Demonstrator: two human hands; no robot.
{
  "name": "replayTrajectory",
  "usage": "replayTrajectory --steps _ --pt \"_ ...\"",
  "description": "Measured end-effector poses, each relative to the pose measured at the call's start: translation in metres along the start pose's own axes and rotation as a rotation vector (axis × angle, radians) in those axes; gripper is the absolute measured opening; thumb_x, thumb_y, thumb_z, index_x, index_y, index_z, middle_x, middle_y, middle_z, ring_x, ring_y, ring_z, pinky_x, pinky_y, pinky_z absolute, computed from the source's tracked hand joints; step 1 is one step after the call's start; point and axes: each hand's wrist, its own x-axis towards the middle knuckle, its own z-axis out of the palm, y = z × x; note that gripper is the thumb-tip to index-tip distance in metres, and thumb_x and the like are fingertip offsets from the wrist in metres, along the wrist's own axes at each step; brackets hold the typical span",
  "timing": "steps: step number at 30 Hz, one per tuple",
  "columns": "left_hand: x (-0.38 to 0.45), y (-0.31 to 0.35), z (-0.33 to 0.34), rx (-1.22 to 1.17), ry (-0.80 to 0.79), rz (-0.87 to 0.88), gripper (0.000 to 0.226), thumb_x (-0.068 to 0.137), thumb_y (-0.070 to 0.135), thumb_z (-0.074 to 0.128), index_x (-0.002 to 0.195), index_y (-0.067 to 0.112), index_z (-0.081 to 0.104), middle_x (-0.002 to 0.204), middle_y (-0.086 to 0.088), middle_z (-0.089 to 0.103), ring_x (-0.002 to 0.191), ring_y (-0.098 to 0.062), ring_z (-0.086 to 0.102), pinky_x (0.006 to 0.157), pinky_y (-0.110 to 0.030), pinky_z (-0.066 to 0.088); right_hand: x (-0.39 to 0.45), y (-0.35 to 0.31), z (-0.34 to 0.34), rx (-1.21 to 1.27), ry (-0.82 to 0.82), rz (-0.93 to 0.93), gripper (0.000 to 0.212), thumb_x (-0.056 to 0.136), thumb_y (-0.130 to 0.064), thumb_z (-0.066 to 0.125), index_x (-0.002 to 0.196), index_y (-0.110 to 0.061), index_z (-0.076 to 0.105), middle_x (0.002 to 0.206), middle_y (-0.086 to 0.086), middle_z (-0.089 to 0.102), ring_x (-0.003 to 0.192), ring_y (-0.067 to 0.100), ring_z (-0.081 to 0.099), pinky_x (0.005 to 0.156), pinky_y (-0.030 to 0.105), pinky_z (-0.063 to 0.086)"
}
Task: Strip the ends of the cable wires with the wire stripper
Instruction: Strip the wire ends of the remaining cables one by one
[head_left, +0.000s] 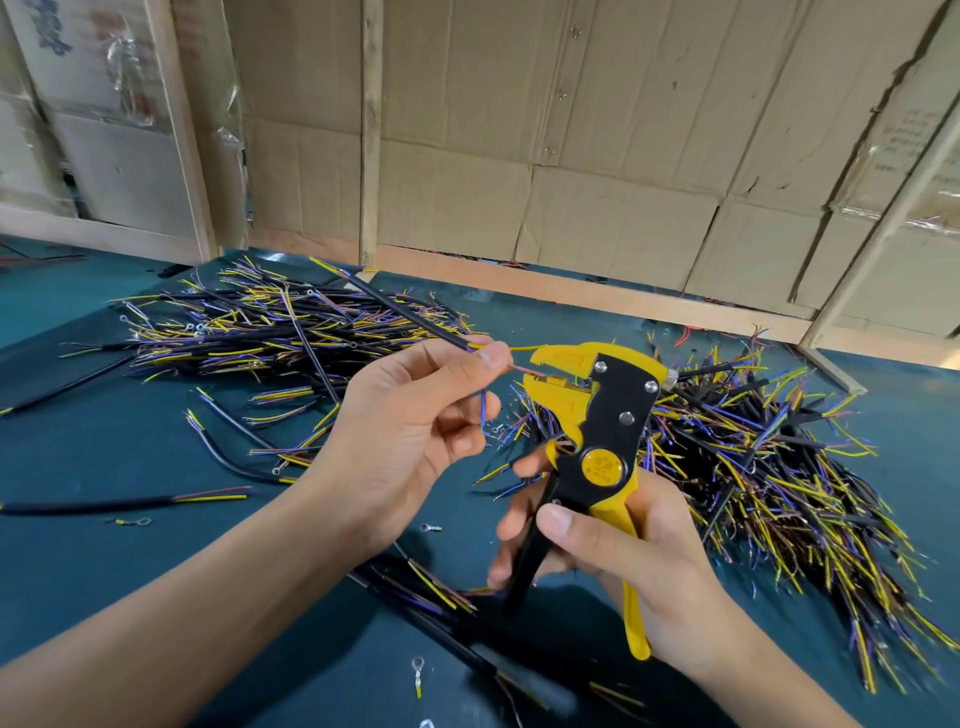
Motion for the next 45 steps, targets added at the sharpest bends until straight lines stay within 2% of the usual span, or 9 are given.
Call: replayTrajectory --steps 8,13,20,25,27,30,33,39,45 --pt "-0.003 -0.001 0.002 0.069 0.017 0.087 0.018 0.066 0.022 0.081 0.064 0.015 0.064 0.08 -0.004 0.068 0.055 -0.015 0.056 0.041 -0.021 0.034 0.002 -0.002 -0.002 -0.118 -0.045 -0.079 0.023 0.09 -0.028 0.071 0.086 -0.007 0.061 0.07 0.014 0.062 0.059 0.043 0.064 0.055 0.071 0.043" --pt "-0.004 0.0 0.002 0.143 0.058 0.217 0.015 0.067 0.023 0.083 0.069 0.015 0.07 0.067 -0.006 0.063 0.054 -0.016 0.057 0.041 -0.023 0.032 0.002 -0.002 0.0 -0.112 -0.064 -0.106 0.029 0.091 -0.029 0.072 0.084 -0.005 0.06 0.071 0.013 0.059 0.058 0.039 0.064 0.052 0.07 0.044" --pt "-0.006 -0.003 0.002 0.213 0.104 0.332 0.023 0.072 0.021 0.083 0.083 0.006 0.07 0.064 -0.006 0.065 0.049 -0.017 0.057 0.039 -0.022 0.034 0.003 -0.005 0.001 -0.081 -0.069 -0.083 0.023 0.09 -0.024 0.072 0.084 -0.005 0.06 0.071 0.013 0.059 0.057 0.04 0.063 0.053 0.063 0.048" --pt "-0.008 -0.002 0.0 0.312 0.095 0.379 0.016 0.077 0.02 0.083 0.08 0.009 0.073 0.066 -0.006 0.069 0.051 -0.022 0.059 0.041 -0.022 0.037 0.002 -0.001 0.007 -0.131 0.121 -0.105 0.025 0.078 -0.024 0.069 0.061 -0.011 0.056 0.048 0.009 0.049 0.033 0.029 0.049 0.04 0.03 0.042" --pt "-0.008 -0.002 0.0 0.383 0.106 0.4 0.018 0.077 0.023 0.084 0.081 0.009 0.073 0.068 -0.005 0.071 0.055 -0.019 0.062 0.045 -0.021 0.041 0.004 0.0 0.007 -0.149 0.185 -0.106 0.027 0.072 -0.028 0.071 0.055 -0.014 0.054 0.044 0.008 0.045 0.029 0.026 0.043 0.04 0.028 0.038" --pt "-0.005 0.001 -0.001 0.363 0.176 0.331 0.018 0.074 0.026 0.084 0.076 0.013 0.073 0.071 -0.002 0.071 0.06 -0.011 0.058 0.057 -0.022 0.045 0.008 -0.002 0.003 -0.007 0.056 -0.03 0.021 0.075 -0.027 0.075 0.077 -0.009 0.065 0.064 0.015 0.059 0.05 0.036 0.061 0.055 0.049 0.05" --pt "0.003 0.01 -0.005 0.006 0.136 0.078 0.018 0.07 0.022 0.08 0.081 0.013 0.07 0.075 0.0 0.067 0.067 -0.01 0.062 0.061 -0.023 0.047 0.006 0.002 -0.001 -0.057 0.041 -0.003 0.021 0.081 -0.023 0.07 0.094 -0.007 0.066 0.081 0.018 0.064 0.071 0.045 0.068 0.073 0.063 0.049" --pt "0.003 0.008 -0.003 -0.182 0.067 -0.057 0.01 0.069 0.017 0.078 0.079 0.014 0.076 0.078 0.002 0.068 0.071 -0.007 0.065 0.058 -0.019 0.049 0.004 0.007 0.0 -0.108 0.062 -0.023 0.027 0.083 -0.024 0.071 0.097 -0.003 0.062 0.082 0.019 0.064 0.074 0.048 0.068 0.07 0.037 0.052" --pt "-0.003 -0.001 0.004 -0.198 0.03 -0.007 0.011 0.071 0.015 0.077 0.081 0.012 0.073 0.077 0.002 0.068 0.074 -0.01 0.067 0.059 -0.019 0.049 0.003 0.004 0.003 -0.053 0.039 -0.078 0.02 0.084 -0.018 0.07 0.097 -0.003 0.064 0.082 0.02 0.064 0.073 0.048 0.066 0.069 0.049 0.055"
